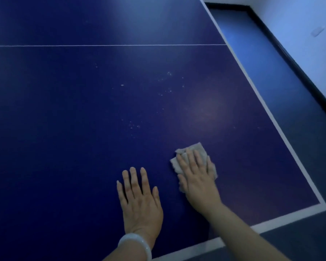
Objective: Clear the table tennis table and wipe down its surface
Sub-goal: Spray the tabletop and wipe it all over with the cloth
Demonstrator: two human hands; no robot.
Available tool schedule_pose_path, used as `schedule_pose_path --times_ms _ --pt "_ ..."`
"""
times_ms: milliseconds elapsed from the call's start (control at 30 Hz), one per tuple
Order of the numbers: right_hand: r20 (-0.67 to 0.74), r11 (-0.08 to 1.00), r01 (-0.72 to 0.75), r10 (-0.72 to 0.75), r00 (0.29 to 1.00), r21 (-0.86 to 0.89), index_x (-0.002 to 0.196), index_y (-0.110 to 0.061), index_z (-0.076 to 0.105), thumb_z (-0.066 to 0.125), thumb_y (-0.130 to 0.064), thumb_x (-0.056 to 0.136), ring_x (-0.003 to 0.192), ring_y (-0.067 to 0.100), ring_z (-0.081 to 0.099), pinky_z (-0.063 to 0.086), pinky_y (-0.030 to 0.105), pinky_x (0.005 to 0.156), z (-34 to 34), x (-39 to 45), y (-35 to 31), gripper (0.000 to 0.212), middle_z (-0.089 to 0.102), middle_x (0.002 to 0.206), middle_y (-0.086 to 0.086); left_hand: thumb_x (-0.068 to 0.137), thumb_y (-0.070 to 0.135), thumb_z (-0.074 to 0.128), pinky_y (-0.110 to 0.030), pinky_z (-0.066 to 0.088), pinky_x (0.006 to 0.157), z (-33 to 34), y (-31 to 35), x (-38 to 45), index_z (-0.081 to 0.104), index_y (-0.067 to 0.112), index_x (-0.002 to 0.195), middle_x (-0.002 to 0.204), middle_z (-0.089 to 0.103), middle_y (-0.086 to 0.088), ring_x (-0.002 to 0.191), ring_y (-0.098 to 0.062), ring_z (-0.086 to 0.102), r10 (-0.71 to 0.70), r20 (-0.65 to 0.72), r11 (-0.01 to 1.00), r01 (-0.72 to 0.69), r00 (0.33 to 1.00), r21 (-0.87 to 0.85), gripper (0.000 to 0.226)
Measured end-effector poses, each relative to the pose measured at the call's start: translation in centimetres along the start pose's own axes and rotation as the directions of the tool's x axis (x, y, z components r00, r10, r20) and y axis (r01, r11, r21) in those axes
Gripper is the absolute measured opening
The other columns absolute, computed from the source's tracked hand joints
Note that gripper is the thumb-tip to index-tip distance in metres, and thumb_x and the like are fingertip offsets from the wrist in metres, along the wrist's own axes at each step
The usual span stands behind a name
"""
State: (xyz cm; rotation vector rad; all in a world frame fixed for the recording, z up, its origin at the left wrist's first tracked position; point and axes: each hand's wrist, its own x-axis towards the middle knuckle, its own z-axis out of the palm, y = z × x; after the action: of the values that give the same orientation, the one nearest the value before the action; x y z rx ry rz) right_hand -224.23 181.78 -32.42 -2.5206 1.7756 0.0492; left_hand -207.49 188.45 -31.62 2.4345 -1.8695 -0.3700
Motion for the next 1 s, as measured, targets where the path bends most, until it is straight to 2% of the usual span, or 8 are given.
schedule_pose_path --times_ms 67,233,400,533,633,800,867,1000 --pt "0.035 0.99 -0.136 0.137 0.99 -0.049 0.156 -0.019 0.02 0.022 -0.033 0.1 0.151 0.032 0.012 0.015 0.058 0.118 -0.3 1.6 4.6 0.058 0.018 0.162 0.01 0.096 0.04 0.018 -0.059 0.023 0.115 0.0 -0.1 0.0 0.035 0.005 0.147 0.154 0.031 -0.023 0.145 -0.038 0.023 -0.002 -0.003 1.0 0.002 1.0 -0.007 0.064" --pt "0.112 0.641 -0.755 0.747 0.655 0.142 0.156 -0.03 -0.004 0.012 -0.043 0.103 0.151 0.027 -0.009 0.001 0.06 0.118 -0.9 0.4 7.6 0.057 -0.007 0.165 0.007 0.095 0.04 0.02 -0.058 0.023 0.115 -0.3 -0.2 0.1 0.036 0.005 0.147 0.154 0.032 -0.023 0.146 -0.038 0.023 -0.002 0.023 1.0 0.003 1.0 -0.006 0.064" --pt "-0.03 0.978 -0.204 0.206 0.978 0.053 0.156 -0.02 0.018 0.034 -0.036 0.102 0.149 0.036 0.014 0.015 0.066 0.115 0.5 -0.8 -1.1 0.058 0.017 0.162 0.013 0.095 0.039 0.021 -0.057 0.022 0.115 -0.2 -0.2 0.1 0.038 0.004 0.146 0.153 0.032 -0.023 0.145 -0.038 0.025 -0.005 0.017 1.0 0.005 1.0 -0.002 0.064" --pt "0.016 0.91 0.413 -0.413 0.911 -0.045 0.154 -0.021 0.03 0.027 -0.037 0.103 0.151 0.029 0.015 0.02 0.062 0.114 0.0 2.6 2.1 0.053 0.022 0.162 0.006 0.095 0.04 0.022 -0.057 0.022 0.115 -0.2 0.1 0.2 0.038 0.006 0.147 0.153 0.033 -0.022 0.145 -0.038 0.026 -0.019 0.0 0.999 0.019 1.0 0.03 0.064" --pt "0.019 0.956 0.27 -0.27 0.963 -0.111 0.148 -0.015 0.041 0.059 -0.022 0.091 0.142 0.043 0.03 0.027 0.07 0.107 -1.0 5.9 9.4 0.06 0.037 0.154 0.016 0.097 0.042 0.019 -0.055 0.019 0.118 0.0 0.2 0.0 0.033 0.009 0.15 0.155 0.03 -0.019 0.147 -0.034 0.021 -0.047 -0.017 0.998 0.047 0.999 0.051 0.064" --pt "0.113 0.835 -0.536 0.524 0.844 0.126 0.158 -0.028 0.003 0.018 -0.042 0.104 0.151 0.028 -0.005 -0.002 0.061 0.118 -1.6 4.8 15.6 0.058 -0.002 0.165 0.009 0.097 0.047 0.014 -0.051 0.013 0.121 0.6 0.2 0.0 0.028 0.014 0.152 0.158 0.023 -0.014 0.149 -0.028 0.015 -0.082 -0.048 0.994 0.085 0.996 0.066 0.065" --pt "0.09 0.889 -0.441 0.432 0.897 0.123 0.158 -0.023 0.01 0.033 -0.036 0.103 0.151 0.035 0.005 0.001 0.064 0.116 -1.5 2.7 12.2 0.061 0.007 0.164 0.015 0.097 0.048 0.011 -0.049 0.009 0.122 0.8 0.3 0.0 0.025 0.016 0.153 0.16 0.02 -0.012 0.15 -0.026 0.01 -0.093 -0.061 0.994 0.097 0.994 0.056 0.067" --pt "0.054 0.946 0.321 -0.324 0.945 0.046 0.156 -0.017 0.02 0.049 -0.034 0.096 0.15 0.037 0.01 0.017 0.069 0.112 -0.1 -5.0 5.1 0.069 0.018 0.162 0.013 0.099 0.048 0.004 -0.046 0.002 0.123 0.7 0.5 -0.1 0.015 0.019 0.155 0.162 0.009 -0.009 0.151 -0.023 0.0 -0.109 -0.061 0.992 0.113 0.992 0.059 0.064"
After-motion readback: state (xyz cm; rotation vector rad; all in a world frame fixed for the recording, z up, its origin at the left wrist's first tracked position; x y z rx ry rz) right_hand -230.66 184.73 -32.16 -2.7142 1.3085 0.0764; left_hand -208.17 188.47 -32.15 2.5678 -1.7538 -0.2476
